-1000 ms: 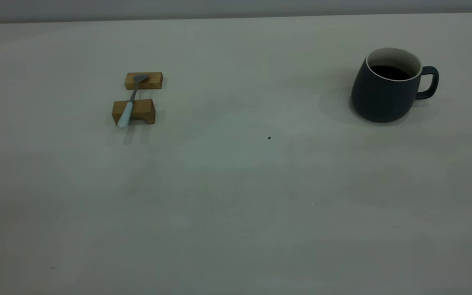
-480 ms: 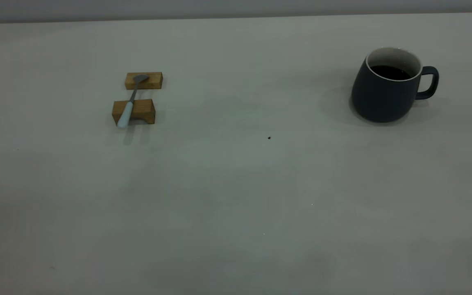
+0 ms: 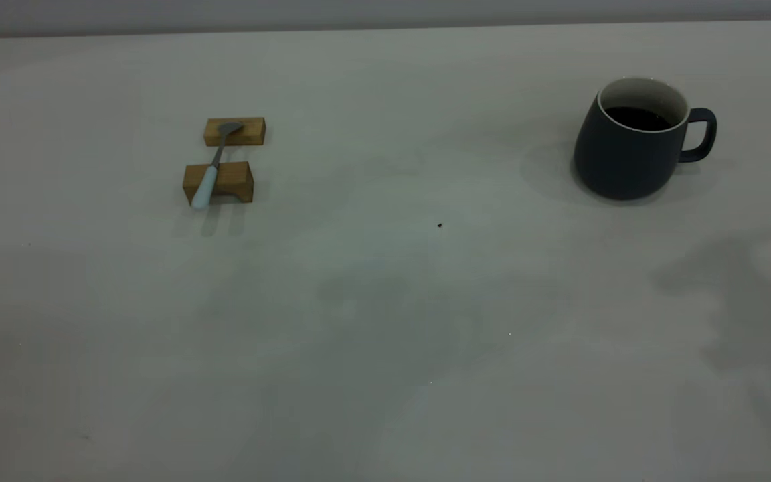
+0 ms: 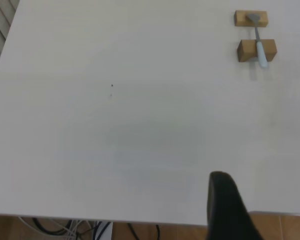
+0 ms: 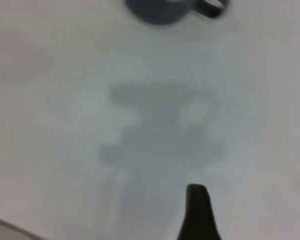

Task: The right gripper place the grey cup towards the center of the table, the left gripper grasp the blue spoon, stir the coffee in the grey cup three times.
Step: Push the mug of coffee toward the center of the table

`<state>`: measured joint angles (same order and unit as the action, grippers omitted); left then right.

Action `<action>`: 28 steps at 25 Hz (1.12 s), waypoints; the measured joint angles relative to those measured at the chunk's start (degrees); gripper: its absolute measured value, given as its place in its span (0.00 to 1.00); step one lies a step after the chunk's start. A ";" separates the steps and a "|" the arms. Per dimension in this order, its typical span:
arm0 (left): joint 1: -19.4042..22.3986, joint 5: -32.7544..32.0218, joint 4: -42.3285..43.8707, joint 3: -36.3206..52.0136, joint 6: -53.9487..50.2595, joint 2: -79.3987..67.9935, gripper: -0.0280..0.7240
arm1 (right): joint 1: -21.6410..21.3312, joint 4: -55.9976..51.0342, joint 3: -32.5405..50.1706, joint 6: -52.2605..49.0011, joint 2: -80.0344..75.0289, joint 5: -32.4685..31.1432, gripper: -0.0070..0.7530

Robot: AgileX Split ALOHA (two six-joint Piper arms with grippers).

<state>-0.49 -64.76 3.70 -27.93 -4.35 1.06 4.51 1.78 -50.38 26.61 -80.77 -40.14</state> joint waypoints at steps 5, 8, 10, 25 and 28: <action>0.00 0.00 0.00 0.00 0.00 0.00 0.63 | 0.79 0.09 -7.87 4.78 -14.67 1.30 0.79; 0.00 0.00 0.00 0.00 0.00 0.00 0.63 | 0.79 1.47 -12.68 8.54 -22.11 1.54 0.79; 0.00 0.00 0.00 0.00 0.00 0.00 0.63 | 0.79 2.76 -15.71 10.24 -26.75 1.69 0.79; 0.00 0.00 0.00 0.00 0.00 0.00 0.63 | 0.79 15.69 -26.23 21.45 -44.46 8.08 0.79; 0.00 0.00 0.00 0.00 0.00 0.00 0.63 | 1.03 17.95 -26.23 22.09 -45.94 10.10 0.79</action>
<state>-0.49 -64.76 3.70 -27.93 -4.35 1.06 5.55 19.72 -76.62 48.71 -126.70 -30.05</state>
